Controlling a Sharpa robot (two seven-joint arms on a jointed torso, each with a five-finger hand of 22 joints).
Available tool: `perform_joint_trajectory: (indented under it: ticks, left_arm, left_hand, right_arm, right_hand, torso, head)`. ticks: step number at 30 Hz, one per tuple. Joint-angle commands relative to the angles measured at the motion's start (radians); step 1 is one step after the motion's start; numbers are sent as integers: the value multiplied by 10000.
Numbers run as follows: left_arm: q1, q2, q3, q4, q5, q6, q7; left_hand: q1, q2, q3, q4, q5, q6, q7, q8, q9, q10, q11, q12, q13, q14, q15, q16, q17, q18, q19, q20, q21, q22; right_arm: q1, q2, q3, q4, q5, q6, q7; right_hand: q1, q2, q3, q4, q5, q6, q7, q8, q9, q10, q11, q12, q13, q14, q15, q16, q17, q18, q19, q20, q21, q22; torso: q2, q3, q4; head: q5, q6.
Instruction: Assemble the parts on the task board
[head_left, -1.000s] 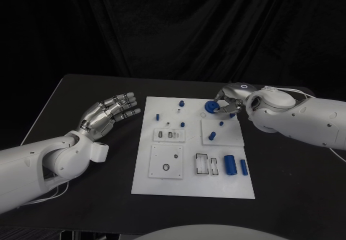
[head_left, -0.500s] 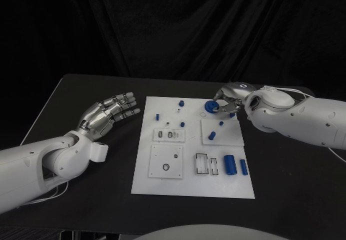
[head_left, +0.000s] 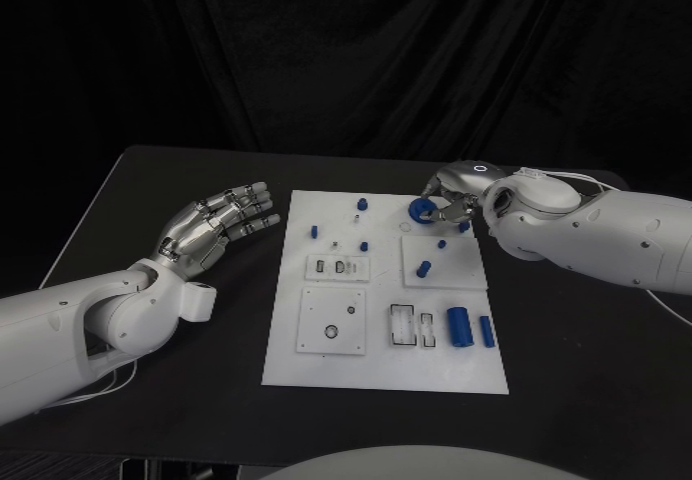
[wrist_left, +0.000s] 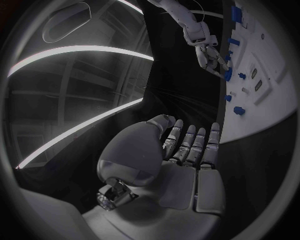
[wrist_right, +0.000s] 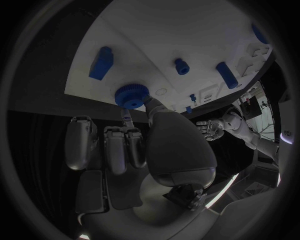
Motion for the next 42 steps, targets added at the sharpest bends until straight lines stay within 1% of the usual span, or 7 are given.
perform_joint_trajectory:
  ticks: [1,5,10,14,26,34,42]
  left_arm:
    - [-7,25,8,13,31,141,1693]
    - [-8,28,8,9,31,147,1693]
    - [-9,29,8,3,31,153,1686]
    - [-11,23,8,-3,30,156,1678]
    - [-17,40,8,-18,30,190,1661]
    - [-20,-18,8,6,30,164,1650]
    - [-20,-15,8,5,31,154,1643]
  left_hand:
    - [-88,26,62,-1,28,-36,68,0,3,11,64,6,5,4,77,60,15,-146,61,16,40,14]
    - [-93,30,88,2,27,-42,72,-4,2,7,69,4,5,0,81,62,14,-152,70,16,47,16]
    - [-93,30,88,2,27,-42,72,-4,2,7,69,4,5,0,81,62,14,-152,70,16,47,16]
    - [-93,30,88,2,27,-42,72,-4,2,7,69,4,5,0,81,62,14,-152,70,16,47,16]
    - [-97,27,105,2,26,-55,75,-10,0,3,73,0,5,-3,85,63,14,-157,64,16,43,14]
    - [-97,27,105,2,26,-55,75,-10,0,3,73,0,5,-3,85,63,14,-157,64,16,43,14]
    - [-103,20,130,0,22,-42,79,-6,2,2,77,7,5,0,89,74,15,-164,75,15,51,16]
  right_arm:
    - [-28,36,3,-48,-42,109,-92]
    - [-40,73,3,-78,-42,175,-93]
    - [-72,82,3,-97,-42,306,-128]
    - [-90,47,3,-96,-42,420,-171]
    - [-103,-59,3,71,-42,549,-101]
    - [-61,-321,16,697,-42,-132,71]
    - [188,-351,29,1409,-43,-592,211]
  right_hand:
    - [114,-19,-6,-82,-27,96,-15,36,22,1061,83,55,2628,1049,69,52,2629,40,39,61,36,1236]
    - [298,16,103,-247,356,592,-69,305,216,1061,71,55,2628,1052,58,56,2634,30,84,56,61,1287]
    - [687,-35,437,-624,1764,1086,-153,681,519,1061,70,55,2628,1052,50,56,2634,28,95,43,49,1324]
    - [783,-85,560,-756,1981,1017,-148,695,586,1061,60,55,2628,1052,44,56,2634,32,85,40,29,1328]
    - [847,-102,701,-932,1718,1164,-172,915,815,1061,70,55,2628,1052,51,56,2634,22,114,43,42,1373]
    - [593,-120,544,-908,1044,1295,-281,1519,1336,1061,-2,55,2628,1052,-16,56,2634,-70,414,-14,332,1621]
    - [546,-123,506,-884,928,1237,-290,1631,1446,1061,-10,55,2628,1052,-26,56,2634,-92,481,-26,399,1676]
  torso:
    - [0,-2,5]
    - [2,-2,2]
    - [-5,-5,-5]
    - [-2,-7,3]
    - [-1,-3,-5]
    - [0,0,-18]
    - [0,-2,-11]
  head:
    - [-10,11]
    - [-14,-1]
    - [9,-3]
    - [14,0]
    - [23,11]
    - [59,-11]
    - [32,-30]
